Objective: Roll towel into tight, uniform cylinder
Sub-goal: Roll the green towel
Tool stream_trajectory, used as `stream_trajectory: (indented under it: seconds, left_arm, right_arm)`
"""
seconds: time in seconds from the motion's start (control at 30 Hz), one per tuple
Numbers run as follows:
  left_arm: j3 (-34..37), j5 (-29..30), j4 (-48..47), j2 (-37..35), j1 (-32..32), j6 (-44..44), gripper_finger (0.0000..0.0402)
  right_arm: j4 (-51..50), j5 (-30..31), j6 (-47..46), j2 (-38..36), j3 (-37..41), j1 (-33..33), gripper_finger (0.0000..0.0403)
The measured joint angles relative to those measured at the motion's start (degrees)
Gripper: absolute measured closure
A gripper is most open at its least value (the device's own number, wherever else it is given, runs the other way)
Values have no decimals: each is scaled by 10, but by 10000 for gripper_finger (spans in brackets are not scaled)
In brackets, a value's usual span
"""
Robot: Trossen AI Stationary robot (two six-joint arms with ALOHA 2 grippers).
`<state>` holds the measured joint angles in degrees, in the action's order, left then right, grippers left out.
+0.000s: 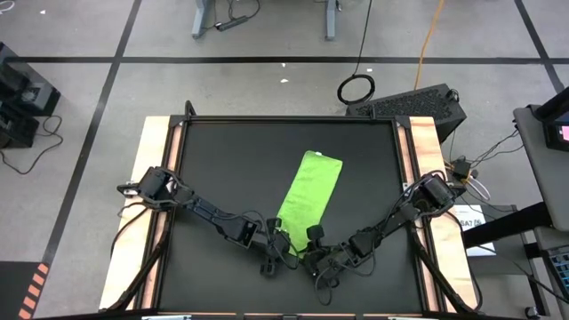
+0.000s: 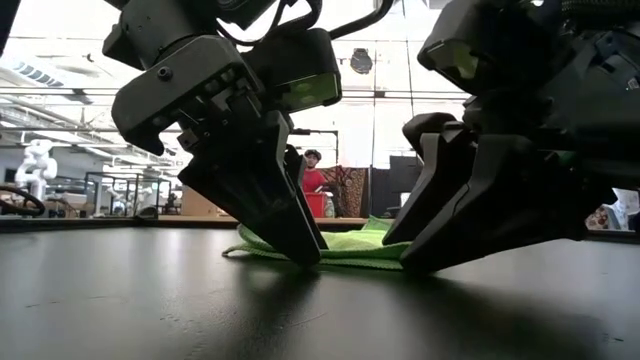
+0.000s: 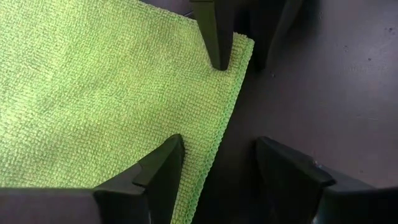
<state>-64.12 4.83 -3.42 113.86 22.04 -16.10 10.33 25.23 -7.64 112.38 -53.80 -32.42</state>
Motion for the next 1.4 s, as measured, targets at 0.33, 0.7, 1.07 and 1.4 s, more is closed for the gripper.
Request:
stream_trajectory:
  seconds: [0.33,0.7,1.07,1.4]
  left_arm:
    - [0,-1,0,0,0,0,188]
    - [0,-1,0,0,0,0,188]
    - [0,-3,-1,-3,0,0,188]
    - [2,-18,-43,-61,2,89,188]
  right_arm:
    - [-3,0,-8,0,1,0,320]
    - [-5,5,-69,0,1,-8,391]
    - [-8,13,-153,-7,3,-25,402]
    - [-12,16,-223,-36,4,-45,402]
